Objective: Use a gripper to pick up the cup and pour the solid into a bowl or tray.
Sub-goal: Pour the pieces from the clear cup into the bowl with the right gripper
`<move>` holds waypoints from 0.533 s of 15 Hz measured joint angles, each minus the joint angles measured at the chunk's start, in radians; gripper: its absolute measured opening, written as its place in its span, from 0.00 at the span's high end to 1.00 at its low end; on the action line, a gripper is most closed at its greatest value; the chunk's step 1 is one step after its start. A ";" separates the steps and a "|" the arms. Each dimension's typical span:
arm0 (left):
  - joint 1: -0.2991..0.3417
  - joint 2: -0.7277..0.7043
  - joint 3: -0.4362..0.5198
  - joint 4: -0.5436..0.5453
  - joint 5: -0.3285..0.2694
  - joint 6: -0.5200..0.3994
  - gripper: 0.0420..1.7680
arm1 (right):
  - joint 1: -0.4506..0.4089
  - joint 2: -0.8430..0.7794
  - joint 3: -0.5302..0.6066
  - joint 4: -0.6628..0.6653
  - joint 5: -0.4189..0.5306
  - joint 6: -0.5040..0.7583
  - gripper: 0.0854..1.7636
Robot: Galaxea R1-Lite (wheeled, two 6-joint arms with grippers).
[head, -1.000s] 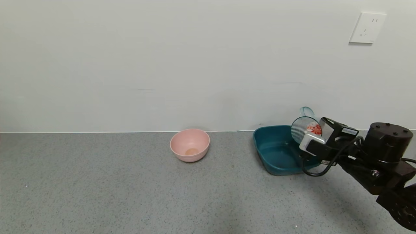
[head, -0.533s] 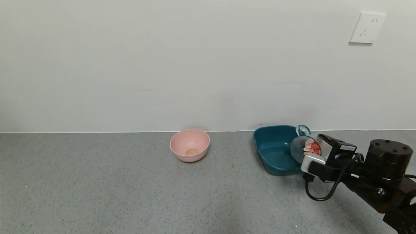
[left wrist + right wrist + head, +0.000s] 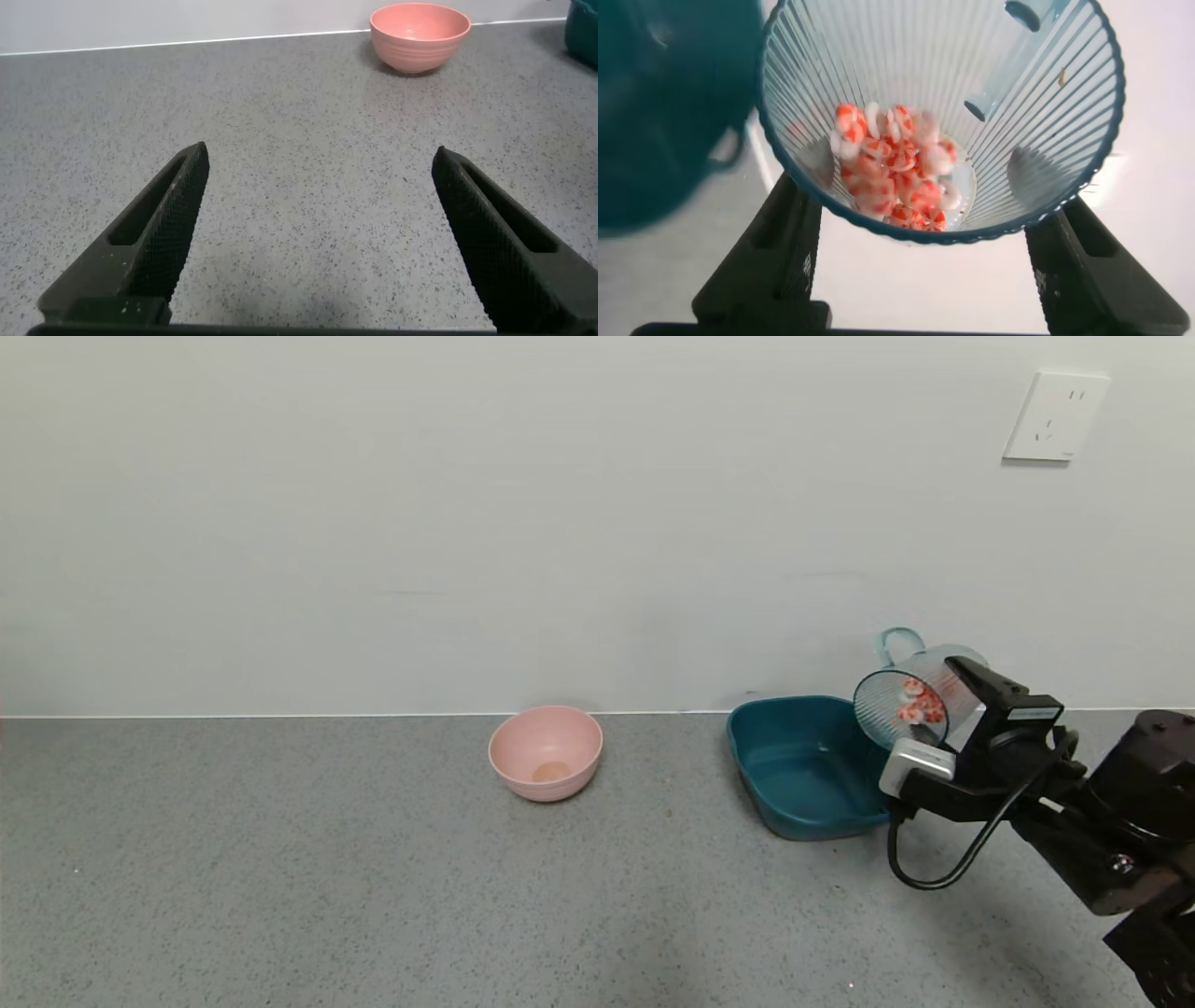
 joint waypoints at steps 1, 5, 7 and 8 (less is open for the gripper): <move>0.000 0.000 0.000 0.000 0.000 0.000 0.03 | -0.010 0.000 0.002 -0.014 0.000 -0.061 0.27; 0.000 0.000 0.000 0.000 0.000 0.000 0.03 | -0.016 -0.004 0.021 -0.019 0.002 -0.217 0.27; 0.000 0.000 0.000 0.000 0.000 0.000 0.03 | -0.008 -0.004 0.022 -0.019 0.001 -0.289 0.27; 0.000 0.000 0.000 0.000 0.000 0.000 0.03 | -0.003 -0.003 0.022 -0.019 0.001 -0.323 0.27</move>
